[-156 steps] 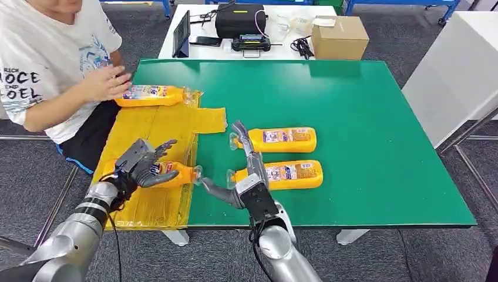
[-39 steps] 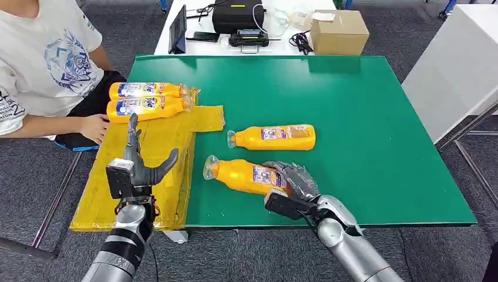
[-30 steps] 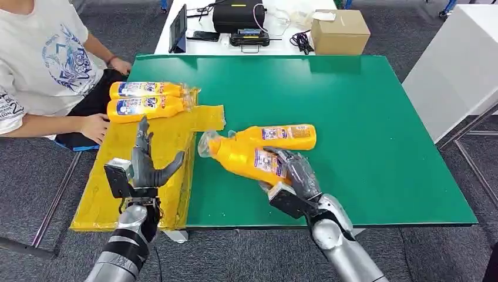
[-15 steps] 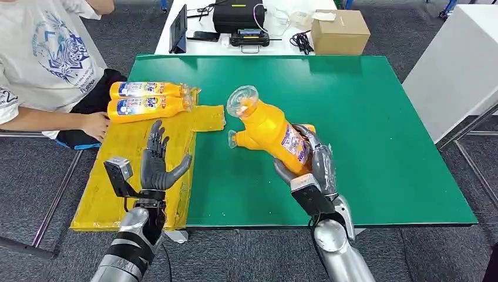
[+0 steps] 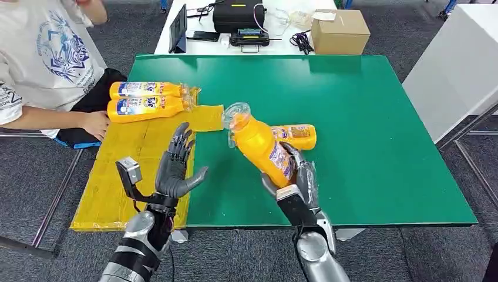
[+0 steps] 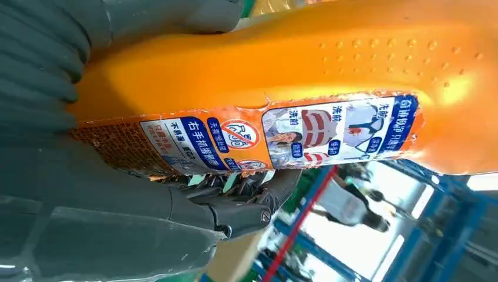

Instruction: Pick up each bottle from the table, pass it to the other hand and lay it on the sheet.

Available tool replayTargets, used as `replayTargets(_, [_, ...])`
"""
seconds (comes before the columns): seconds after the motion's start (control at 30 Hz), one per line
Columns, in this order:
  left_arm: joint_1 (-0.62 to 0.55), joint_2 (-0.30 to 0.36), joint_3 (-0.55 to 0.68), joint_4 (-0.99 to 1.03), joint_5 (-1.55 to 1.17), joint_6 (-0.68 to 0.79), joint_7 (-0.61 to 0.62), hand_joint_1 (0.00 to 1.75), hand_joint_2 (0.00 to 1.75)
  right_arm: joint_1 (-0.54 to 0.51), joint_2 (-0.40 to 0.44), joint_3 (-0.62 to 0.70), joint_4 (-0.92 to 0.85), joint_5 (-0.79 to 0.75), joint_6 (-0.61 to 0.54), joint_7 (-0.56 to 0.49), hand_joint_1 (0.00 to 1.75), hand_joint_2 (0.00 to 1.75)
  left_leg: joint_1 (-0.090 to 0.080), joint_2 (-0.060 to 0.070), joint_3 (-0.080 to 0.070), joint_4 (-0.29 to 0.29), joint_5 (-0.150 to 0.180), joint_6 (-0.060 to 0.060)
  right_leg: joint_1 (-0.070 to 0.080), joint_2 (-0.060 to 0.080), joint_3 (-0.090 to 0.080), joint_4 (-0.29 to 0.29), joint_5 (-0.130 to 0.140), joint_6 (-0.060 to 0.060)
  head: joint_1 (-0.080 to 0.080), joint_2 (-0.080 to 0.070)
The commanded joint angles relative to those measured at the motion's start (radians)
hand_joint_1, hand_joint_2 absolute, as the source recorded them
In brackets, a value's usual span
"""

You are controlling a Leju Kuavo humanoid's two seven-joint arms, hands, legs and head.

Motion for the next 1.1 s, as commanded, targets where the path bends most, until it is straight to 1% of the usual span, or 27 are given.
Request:
replayTargets(0.03, [-0.023,0.006,-0.095,0.062,0.013,-0.024,0.032,0.00,1.75,-0.112,0.092,0.101,0.314,0.045,-0.075,-0.027,1.75,1.75,0.001,0.004,0.004,-0.001,-0.001,-0.001,0.001,0.003,0.003,-0.001,0.000,-0.002,0.000,0.000])
replayTargets(0.1, [-0.025,0.009,-0.104,0.069,0.008,-0.028,0.029,0.00,1.75,-0.121,0.097,0.113,0.329,0.054,-0.095,-0.030,1.75,1.75,0.001,0.003,0.002,-0.001,0.000,-0.001,0.001,0.002,0.001,-0.001,0.000,-0.001,0.000,0.000])
replayTargets(0.13, [-0.026,0.009,-0.104,0.068,0.008,-0.027,0.028,0.00,1.75,-0.122,0.095,0.113,0.329,0.054,-0.094,-0.030,1.75,1.75,0.001,0.004,0.005,-0.001,-0.001,-0.002,0.001,0.003,0.004,-0.001,0.000,-0.002,0.000,0.000])
replayTargets(0.33, [-0.024,0.012,-0.105,0.062,0.007,-0.029,0.027,0.00,1.75,-0.121,0.085,0.118,0.322,0.045,-0.089,-0.029,1.75,1.75,0.001,0.001,0.002,-0.001,0.000,-0.001,0.001,0.001,0.002,-0.001,0.000,-0.001,0.000,0.000])
replayTargets(0.37, [-0.025,0.012,-0.107,0.064,0.010,-0.036,0.031,0.00,1.75,-0.122,0.086,0.119,0.321,0.040,-0.088,-0.029,1.75,1.75,0.001,0.002,0.005,-0.001,-0.002,-0.001,0.001,0.002,0.004,-0.001,-0.001,-0.002,0.000,0.000])
replayTargets(0.43, [-0.022,0.015,-0.111,0.067,0.013,-0.047,0.036,0.00,1.75,-0.125,0.086,0.121,0.320,0.033,-0.095,-0.030,1.75,1.75,0.001,0.001,0.002,-0.001,0.000,-0.001,0.000,0.001,0.002,-0.001,0.000,-0.001,0.000,0.000])
replayTargets(0.47, [-0.020,0.020,-0.118,0.070,0.008,-0.054,0.039,0.00,1.75,-0.128,0.085,0.118,0.317,0.030,-0.099,-0.030,1.75,1.75,0.001,0.002,0.004,-0.001,-0.001,-0.001,0.001,0.002,0.004,-0.001,-0.001,-0.002,0.000,0.000])
replayTargets(0.53, [-0.017,0.021,-0.124,0.075,0.000,-0.053,0.038,0.00,1.75,-0.133,0.083,0.123,0.313,0.026,-0.094,-0.027,1.75,1.75,0.001,0.001,0.002,-0.001,0.000,-0.001,0.000,0.001,0.002,-0.001,0.000,-0.001,0.000,0.000])
replayTargets(0.57, [-0.017,0.020,-0.125,0.079,-0.002,-0.049,0.038,0.00,1.75,-0.135,0.083,0.128,0.315,0.029,-0.092,-0.025,1.75,1.75,0.001,0.002,0.005,-0.001,-0.001,-0.001,0.001,0.002,0.004,-0.001,-0.001,-0.002,0.000,0.000])
replayTargets(0.63, [-0.027,0.016,-0.121,0.101,-0.007,-0.038,0.037,0.00,1.75,-0.150,0.083,0.156,0.348,0.064,-0.105,-0.004,1.75,1.75,0.001,0.002,0.003,-0.001,0.000,-0.001,0.001,0.002,0.002,-0.001,0.000,-0.001,0.000,0.000])
replayTargets(0.7, [-0.038,0.011,-0.114,0.131,-0.009,-0.029,0.037,0.00,1.75,-0.164,0.091,0.173,0.403,0.074,-0.107,0.000,1.75,1.75,0.001,0.003,0.004,-0.001,-0.001,-0.001,0.001,0.002,0.003,-0.001,0.000,-0.002,0.000,0.000])
replayTargets(0.73, [-0.042,0.009,-0.110,0.144,0.006,-0.048,0.045,0.00,1.75,-0.169,0.096,0.186,0.437,0.083,-0.109,0.000,1.75,1.75,0.002,0.003,0.006,-0.001,-0.001,-0.002,0.001,0.003,0.005,-0.001,-0.001,-0.002,0.000,0.000])
replayTargets(0.77, [-0.043,0.009,-0.110,0.147,0.005,-0.047,0.044,0.00,1.75,-0.171,0.099,0.189,0.452,0.082,-0.107,0.000,1.75,1.75,0.001,0.002,0.004,-0.001,0.000,-0.001,0.001,0.002,0.003,-0.001,0.000,-0.001,0.000,0.000])
replayTargets(0.83, [-0.045,0.010,-0.111,0.153,0.007,-0.058,0.044,0.00,1.75,-0.182,0.109,0.199,0.500,0.079,-0.119,-0.013,1.75,1.75,0.002,0.003,0.007,-0.002,-0.001,-0.002,0.002,0.002,0.006,-0.002,-0.001,-0.002,0.000,0.000])
replayTargets(0.87, [-0.045,0.009,-0.112,0.154,0.008,-0.061,0.045,0.00,1.75,-0.182,0.113,0.204,0.514,0.083,-0.129,-0.016,1.75,1.75,0.003,0.005,0.011,-0.001,-0.004,-0.003,0.003,0.004,0.010,-0.002,-0.002,-0.004,0.000,0.000])
replayTargets(0.9, [-0.045,0.009,-0.112,0.154,0.008,-0.061,0.045,0.00,1.75,-0.182,0.113,0.204,0.514,0.083,-0.129,-0.016,1.75,1.75,0.002,0.002,0.005,-0.001,-0.001,-0.001,0.001,0.002,0.005,-0.001,-0.001,-0.002,0.000,0.000])
replayTargets(0.93, [-0.045,0.009,-0.112,0.154,0.008,-0.061,0.045,0.00,1.75,-0.182,0.113,0.204,0.514,0.083,-0.129,-0.016,1.75,1.75,0.002,0.004,0.007,-0.001,-0.002,-0.002,0.002,0.003,0.006,-0.001,-0.001,-0.002,0.000,0.000])
replayTargets(0.97, [-0.045,0.008,-0.113,0.153,0.008,-0.061,0.045,0.00,1.75,-0.181,0.117,0.206,0.516,0.083,-0.128,-0.016,1.75,1.75,0.002,0.002,0.004,-0.001,-0.001,-0.001,0.001,0.002,0.004,-0.001,-0.001,-0.001,0.000,0.000])
replayTargets(1.07, [-0.048,0.008,-0.118,0.159,0.007,-0.067,0.055,0.00,1.75,-0.195,0.127,0.230,0.556,0.095,-0.121,-0.017,1.75,1.75,0.002,0.001,0.006,-0.001,-0.002,-0.002,0.002,0.000,0.006,-0.001,-0.002,-0.002,0.000,0.000])
replayTargets(1.1, [-0.050,0.008,-0.120,0.163,0.008,-0.071,0.059,0.00,1.75,-0.197,0.128,0.237,0.562,0.102,-0.125,-0.018,1.75,1.75,0.002,0.002,0.006,-0.001,-0.002,-0.002,0.002,0.002,0.006,-0.001,-0.001,-0.002,0.000,0.000])
